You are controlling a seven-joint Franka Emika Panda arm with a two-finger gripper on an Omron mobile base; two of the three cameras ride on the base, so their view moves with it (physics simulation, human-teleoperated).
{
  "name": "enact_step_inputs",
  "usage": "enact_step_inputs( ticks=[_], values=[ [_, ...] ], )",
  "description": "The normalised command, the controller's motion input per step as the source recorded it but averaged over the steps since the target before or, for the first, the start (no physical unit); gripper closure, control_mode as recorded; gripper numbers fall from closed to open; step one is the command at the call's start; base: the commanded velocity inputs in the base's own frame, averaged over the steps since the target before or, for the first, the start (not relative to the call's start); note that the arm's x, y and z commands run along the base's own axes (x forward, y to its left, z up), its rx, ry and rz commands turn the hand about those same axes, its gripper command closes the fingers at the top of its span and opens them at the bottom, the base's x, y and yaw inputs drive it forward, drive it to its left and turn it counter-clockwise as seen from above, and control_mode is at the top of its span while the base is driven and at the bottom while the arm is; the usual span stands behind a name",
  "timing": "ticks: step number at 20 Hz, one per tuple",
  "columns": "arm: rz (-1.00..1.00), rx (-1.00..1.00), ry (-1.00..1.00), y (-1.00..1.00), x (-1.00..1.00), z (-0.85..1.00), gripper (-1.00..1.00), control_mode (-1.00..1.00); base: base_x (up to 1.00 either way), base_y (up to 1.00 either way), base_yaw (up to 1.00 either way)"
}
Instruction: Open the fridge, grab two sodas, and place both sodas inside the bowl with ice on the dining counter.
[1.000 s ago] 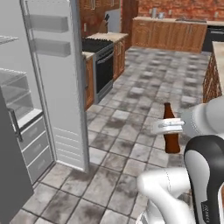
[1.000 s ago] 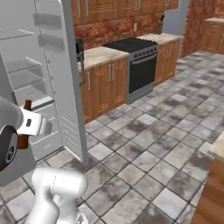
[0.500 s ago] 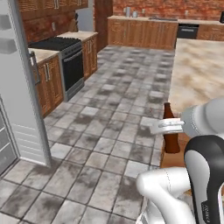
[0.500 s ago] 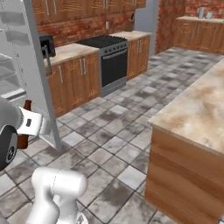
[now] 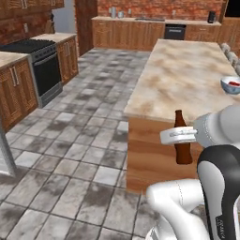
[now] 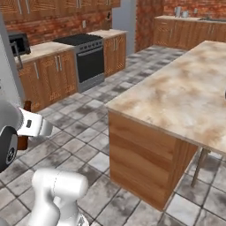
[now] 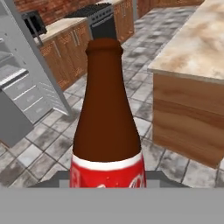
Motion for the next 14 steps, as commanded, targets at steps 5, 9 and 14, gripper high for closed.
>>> enact_step_inputs(
  ticks=[5,9,14],
  values=[
    [0.00,0.00,0.00,0.00,0.00,0.00,1.00,1.00,-0.16,-1.00,-0.13],
    [0.00,0.00,0.00,0.00,0.00,0.00,1.00,1.00,0.00,-1.00,-0.09],
    [0.00,0.00,0.00,0.00,0.00,0.00,1.00,1.00,0.14,-1.00,-0.05]
  ],
)
